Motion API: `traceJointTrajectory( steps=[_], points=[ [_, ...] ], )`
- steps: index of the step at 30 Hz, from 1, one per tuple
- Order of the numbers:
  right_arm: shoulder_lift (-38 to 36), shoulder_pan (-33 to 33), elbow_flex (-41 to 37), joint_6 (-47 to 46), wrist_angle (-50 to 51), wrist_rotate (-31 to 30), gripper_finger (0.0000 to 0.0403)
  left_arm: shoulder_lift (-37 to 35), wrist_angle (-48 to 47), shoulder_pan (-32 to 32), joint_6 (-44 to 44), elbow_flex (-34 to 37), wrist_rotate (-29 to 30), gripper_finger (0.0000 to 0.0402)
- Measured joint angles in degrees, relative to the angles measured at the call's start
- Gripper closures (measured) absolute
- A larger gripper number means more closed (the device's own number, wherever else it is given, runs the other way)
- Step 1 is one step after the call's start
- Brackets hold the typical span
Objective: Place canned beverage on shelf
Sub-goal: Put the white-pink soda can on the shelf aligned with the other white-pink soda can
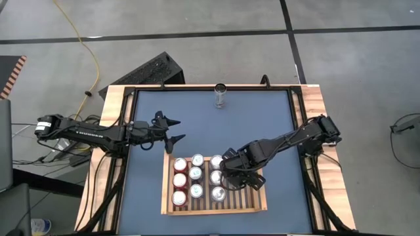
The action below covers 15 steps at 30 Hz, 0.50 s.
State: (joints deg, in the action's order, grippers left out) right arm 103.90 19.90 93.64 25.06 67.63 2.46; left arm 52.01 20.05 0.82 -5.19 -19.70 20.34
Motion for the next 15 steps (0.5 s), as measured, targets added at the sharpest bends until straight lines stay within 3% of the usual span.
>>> traceJointTrajectory(
  steps=[4,10,15],
  points=[
    [-0.02,-0.07,4.42,-2.51,-0.20,-0.45,0.0055,0.00,0.00,0.01,0.00,0.00,-0.01,0.0095],
    [-0.11,0.47,13.79,-3.38,3.56,-5.88,0.0057,0.00,0.00,0.01,0.02,0.00,-0.02,0.0095],
    [-0.13,2.35,17.47,-16.49,2.46,-6.87,0.0071,-0.02,0.00,0.02,0.04,0.00,0.00,0.0095]
  ],
)
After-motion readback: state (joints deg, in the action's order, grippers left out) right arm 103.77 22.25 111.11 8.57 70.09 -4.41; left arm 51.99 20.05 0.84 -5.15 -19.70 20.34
